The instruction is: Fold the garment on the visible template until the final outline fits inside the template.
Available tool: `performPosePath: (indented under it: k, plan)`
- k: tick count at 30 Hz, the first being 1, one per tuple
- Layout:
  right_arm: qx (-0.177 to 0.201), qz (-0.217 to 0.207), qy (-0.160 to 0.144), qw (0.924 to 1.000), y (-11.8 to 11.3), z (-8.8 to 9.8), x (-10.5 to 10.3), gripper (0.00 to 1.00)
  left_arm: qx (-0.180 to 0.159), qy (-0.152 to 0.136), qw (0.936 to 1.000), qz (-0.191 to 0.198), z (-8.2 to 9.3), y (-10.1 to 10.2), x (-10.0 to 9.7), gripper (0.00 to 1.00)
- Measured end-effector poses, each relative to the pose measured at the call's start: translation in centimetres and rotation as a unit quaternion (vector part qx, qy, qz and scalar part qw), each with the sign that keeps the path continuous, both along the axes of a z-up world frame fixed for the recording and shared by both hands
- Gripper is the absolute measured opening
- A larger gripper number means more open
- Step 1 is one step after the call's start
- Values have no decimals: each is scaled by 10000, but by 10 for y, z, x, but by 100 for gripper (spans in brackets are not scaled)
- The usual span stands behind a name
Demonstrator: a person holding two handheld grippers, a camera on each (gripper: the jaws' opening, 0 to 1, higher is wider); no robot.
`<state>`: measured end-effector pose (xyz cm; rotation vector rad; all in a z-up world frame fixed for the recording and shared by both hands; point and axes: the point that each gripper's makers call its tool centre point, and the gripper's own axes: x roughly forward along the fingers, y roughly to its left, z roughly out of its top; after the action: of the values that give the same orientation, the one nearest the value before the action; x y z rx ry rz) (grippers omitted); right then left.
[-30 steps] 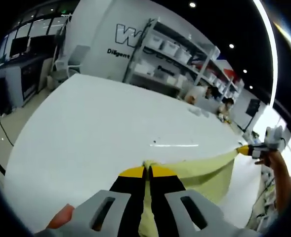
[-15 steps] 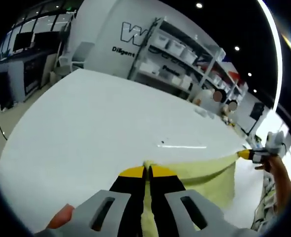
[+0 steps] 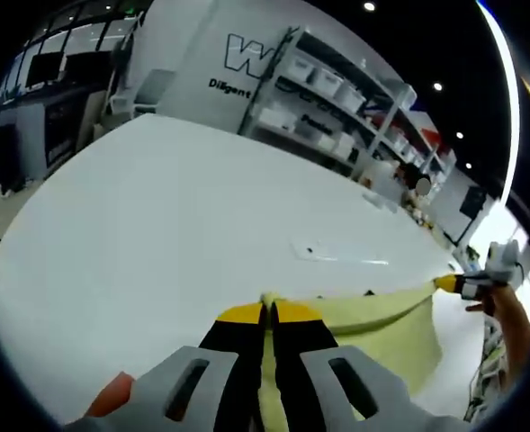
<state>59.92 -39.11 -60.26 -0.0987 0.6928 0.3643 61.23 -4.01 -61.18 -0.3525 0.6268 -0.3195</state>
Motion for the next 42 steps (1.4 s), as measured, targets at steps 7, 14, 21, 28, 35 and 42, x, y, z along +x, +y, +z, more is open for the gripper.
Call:
performPosePath:
  k: [7, 14, 21, 28, 35, 42]
  plan:
    - [-38, 15, 41, 10000, 2, -14, 5, 0, 59, -13, 10000, 37, -15, 1, 7, 0]
    - [-52, 21, 49, 10000, 2, -24, 8, 0, 165, -22, 9998, 69, -29, 2, 11, 0]
    - [-76, -25, 128, 9999, 2, -43, 7, 0, 389, 3, 9992, 26, -45, 4, 16, 0]
    - [-441, 90, 104, 9989, 1, -54, 7, 0, 888, -213, 9956, -186, -53, 3, 20, 0]
    - [-946, 309, 130, 9950, 3, -67, 3, 0, 1143, -280, 9926, -288, -58, 3, 19, 0]
    - [-963, 310, 165, 9947, 0, -73, 4, 0, 1539, -453, 9859, -466, -58, 0, 15, 0]
